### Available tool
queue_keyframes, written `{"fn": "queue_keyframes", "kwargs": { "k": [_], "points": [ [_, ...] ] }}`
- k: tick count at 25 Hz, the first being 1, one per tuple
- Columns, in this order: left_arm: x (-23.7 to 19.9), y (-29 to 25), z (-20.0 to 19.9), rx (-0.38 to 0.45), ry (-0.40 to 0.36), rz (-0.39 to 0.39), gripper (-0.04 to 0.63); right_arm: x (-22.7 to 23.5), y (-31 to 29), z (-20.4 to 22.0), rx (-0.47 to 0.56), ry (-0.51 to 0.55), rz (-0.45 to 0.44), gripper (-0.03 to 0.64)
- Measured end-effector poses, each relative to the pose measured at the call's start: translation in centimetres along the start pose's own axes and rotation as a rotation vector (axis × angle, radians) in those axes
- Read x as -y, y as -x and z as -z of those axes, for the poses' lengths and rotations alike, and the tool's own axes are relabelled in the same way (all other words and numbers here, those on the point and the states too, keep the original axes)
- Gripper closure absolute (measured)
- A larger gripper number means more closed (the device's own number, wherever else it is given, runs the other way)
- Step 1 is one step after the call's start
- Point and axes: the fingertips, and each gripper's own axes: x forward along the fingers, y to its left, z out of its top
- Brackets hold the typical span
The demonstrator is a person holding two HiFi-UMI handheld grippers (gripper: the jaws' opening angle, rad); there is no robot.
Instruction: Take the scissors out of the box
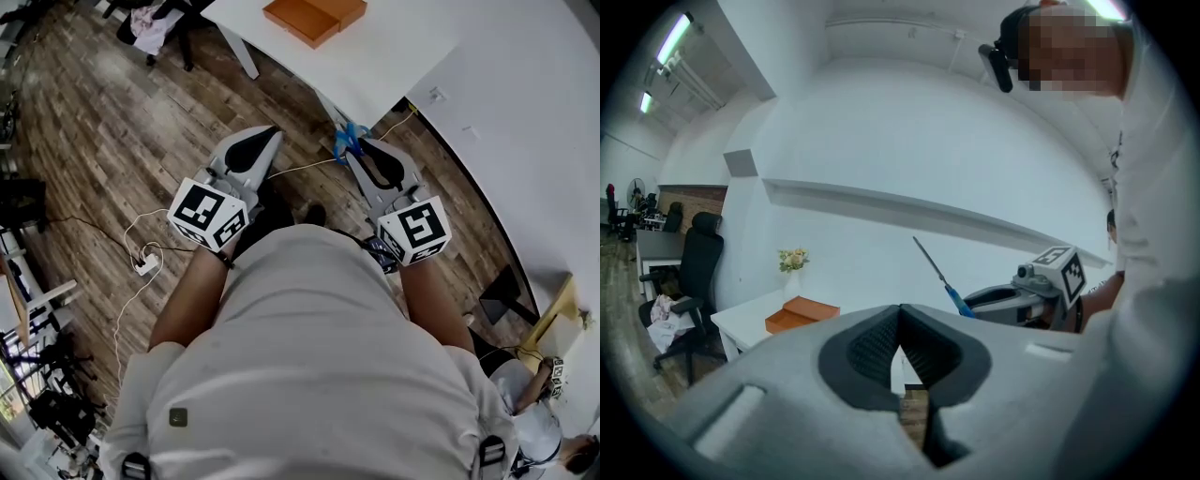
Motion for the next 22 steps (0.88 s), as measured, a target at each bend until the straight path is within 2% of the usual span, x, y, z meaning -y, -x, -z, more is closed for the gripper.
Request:
{"fn": "queue_keyframes", "kwargs": {
  "k": [22],
  "points": [
    [-0.1,0.9,0.1,0.006,0.013,-0.003,0.592,-1.3,-0.8,-0.2,0.007,-0.004,-0.023,0.522]
  ]
}}
